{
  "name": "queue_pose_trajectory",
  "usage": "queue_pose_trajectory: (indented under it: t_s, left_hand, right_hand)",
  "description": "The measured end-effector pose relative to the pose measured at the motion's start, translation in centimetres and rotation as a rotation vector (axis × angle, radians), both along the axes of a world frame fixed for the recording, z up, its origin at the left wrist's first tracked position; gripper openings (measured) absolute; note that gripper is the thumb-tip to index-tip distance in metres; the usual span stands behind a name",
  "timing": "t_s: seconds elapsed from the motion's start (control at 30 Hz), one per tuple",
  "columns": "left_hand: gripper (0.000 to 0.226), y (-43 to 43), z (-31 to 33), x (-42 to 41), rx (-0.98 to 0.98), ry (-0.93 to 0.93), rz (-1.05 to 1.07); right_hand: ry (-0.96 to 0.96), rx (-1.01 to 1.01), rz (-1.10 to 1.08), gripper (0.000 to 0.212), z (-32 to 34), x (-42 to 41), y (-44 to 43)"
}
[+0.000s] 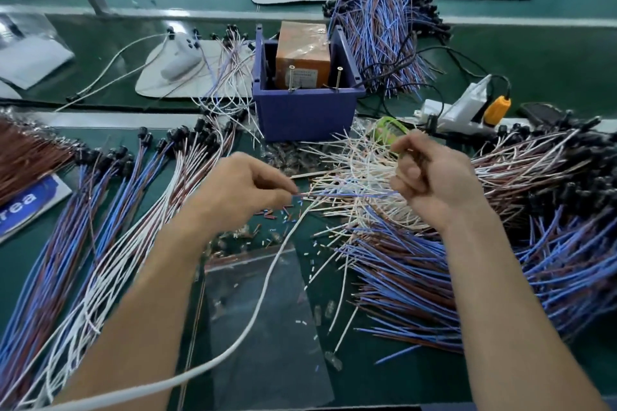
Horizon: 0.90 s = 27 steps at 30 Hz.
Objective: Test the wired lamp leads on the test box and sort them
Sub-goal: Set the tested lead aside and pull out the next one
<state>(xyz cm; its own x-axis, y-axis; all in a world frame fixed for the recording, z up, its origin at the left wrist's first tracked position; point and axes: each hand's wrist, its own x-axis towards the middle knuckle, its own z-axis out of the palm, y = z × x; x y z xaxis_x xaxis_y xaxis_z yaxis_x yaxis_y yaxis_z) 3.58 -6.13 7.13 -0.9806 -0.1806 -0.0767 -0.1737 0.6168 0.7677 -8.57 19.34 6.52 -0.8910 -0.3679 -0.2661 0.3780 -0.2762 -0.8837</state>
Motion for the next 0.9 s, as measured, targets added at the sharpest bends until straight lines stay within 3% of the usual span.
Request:
queue_pose_trajectory:
  t_s: [0.1,0.2,0.3,0.4,0.47,0.53,0.67,0.77,0.83,0.9]
  left_hand:
    - [0.018,0.5,1.1,0.1,-0.339,0.107,0.025]
    - [0.015,3.5,1.6,-0.4,-0.247,0.225,-0.110]
    - [0.019,4.2,1.3,-0.6,-0.139,0.297,-0.003]
    - [0.028,3.6,0.9,-0.6,-0.179,0.365,0.116]
    - [0.026,3.0,0.5,-0.8,-0.023,0.287,0.095]
    - [0.015,2.6,0.0,-1.1,0.309,0.273,0.153]
    - [0.014,2.8,-1.3,-1.5,0.954,0.325,0.579]
    - [0.011,4.8,-1.6,-1.4,1.062,0.180,0.440]
    - [0.008,6.0,-1.3,-1.7,1.054,0.163,0.383]
    - [0.019,6.4,-0.9,-2.1,1.041,0.189,0.412]
  right_hand:
    - [0.287,0.369,0.277,0.031,1.3,1.3,-1.0]
    - [0.466,0.512,0.368,0.024,1.8,2.9,-4.5]
    - [0.368,0.496,0.408,0.037,1.3,3.7,-5.9]
    - [0.292,0.436,0.526,0.034,0.7,4.3,-5.3]
    - [0.283,0.371,0.480,0.029,0.0,4.7,-5.3]
    - [0.221,0.320,0.360,0.035,-0.4,5.0,-5.7]
    - [0.128,0.257,0.173,0.035,-0.6,4.8,-5.5]
    - [0.141,0.246,0.149,0.037,-0.6,4.9,-5.9]
    - [0.150,0.255,0.146,0.039,-0.7,5.1,-6.3]
    - [0.174,0.302,0.152,0.037,-0.8,5.1,-6.5]
